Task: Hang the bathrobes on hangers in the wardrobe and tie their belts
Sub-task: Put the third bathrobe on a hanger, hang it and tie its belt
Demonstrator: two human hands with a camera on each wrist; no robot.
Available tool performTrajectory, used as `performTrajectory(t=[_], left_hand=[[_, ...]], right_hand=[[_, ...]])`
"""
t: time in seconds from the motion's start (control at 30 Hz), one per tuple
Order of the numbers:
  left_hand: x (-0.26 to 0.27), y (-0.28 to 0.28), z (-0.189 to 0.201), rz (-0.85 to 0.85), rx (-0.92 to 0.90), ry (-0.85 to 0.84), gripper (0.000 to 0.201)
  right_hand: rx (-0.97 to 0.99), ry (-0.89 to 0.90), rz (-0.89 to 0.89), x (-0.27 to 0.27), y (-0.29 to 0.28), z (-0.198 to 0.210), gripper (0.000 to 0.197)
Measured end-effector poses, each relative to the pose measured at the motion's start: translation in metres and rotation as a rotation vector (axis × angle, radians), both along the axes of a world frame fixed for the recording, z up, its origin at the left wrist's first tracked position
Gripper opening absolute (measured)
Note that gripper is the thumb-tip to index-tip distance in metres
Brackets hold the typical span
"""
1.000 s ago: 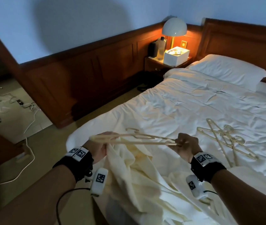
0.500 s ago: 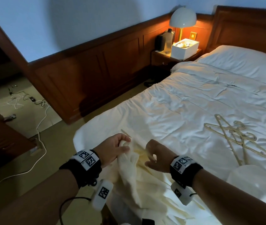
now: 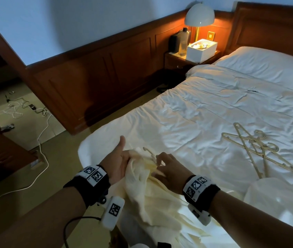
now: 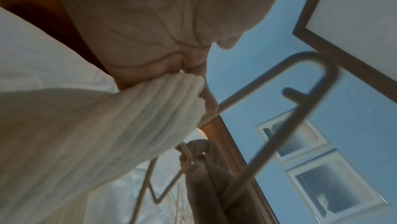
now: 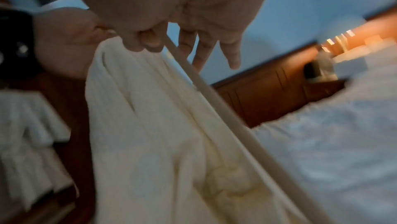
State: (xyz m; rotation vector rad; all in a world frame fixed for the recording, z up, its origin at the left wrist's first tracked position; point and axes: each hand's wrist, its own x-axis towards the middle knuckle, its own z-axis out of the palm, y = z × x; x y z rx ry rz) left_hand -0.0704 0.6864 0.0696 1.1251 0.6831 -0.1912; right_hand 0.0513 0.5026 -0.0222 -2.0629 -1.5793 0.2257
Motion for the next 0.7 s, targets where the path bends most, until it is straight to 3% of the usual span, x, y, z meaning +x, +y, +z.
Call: performTrajectory(t=[0.07, 0.1, 0.17, 0.2, 0.27, 0.37, 0.43, 0.53, 0.6, 0.7], left_hand=[[-0.003, 0.000, 0.005, -0.188, -0.004, 0.073, 0.083], [-0.003, -0.002, 0.005, -0.300, 0.099, 0.098, 0.072], [-0.005, -0.005, -0.002, -0.494, 0.454, 0.061, 0.036], [-0.006, -0.004, -0.008, -0.532, 0.604, 0.033, 0.027], [-0.008, -0.002, -0.014, -0.529, 0.720, 0.026, 0.024], [-0.013, 0.005, -0.016, -0.476, 0.712, -0.001, 0.022], [-0.014, 0.008, -0.017, -0.440, 0.669, -0.029, 0.022], [-0.014, 0.008, -0.016, -0.441, 0.679, -0.049, 0.025], [-0.014, 0.002, -0.016, -0.478, 0.699, -0.054, 0.022], [-0.011, -0.009, -0.011, -0.438, 0.688, -0.034, 0.025]], right_hand=[[0.024, -0.321, 0.045, 0.001, -0.003, -0.006, 0.021], [0.031, -0.406, 0.049, 0.000, -0.002, -0.008, 0.009], [0.031, -0.418, 0.078, 0.000, -0.002, -0.007, 0.011], [0.039, -0.396, 0.085, 0.002, -0.004, -0.005, 0.017], [0.014, -0.338, 0.037, 0.007, -0.010, -0.001, 0.044], [-0.091, -0.280, -0.079, 0.010, -0.019, 0.005, 0.092], [-0.001, -0.160, -0.151, 0.009, -0.021, 0.012, 0.100], [0.178, -0.040, -0.384, 0.008, -0.013, 0.024, 0.092], [0.129, -0.023, -0.510, 0.009, -0.004, 0.033, 0.083], [0.029, 0.025, -0.463, 0.021, 0.006, 0.044, 0.037]])
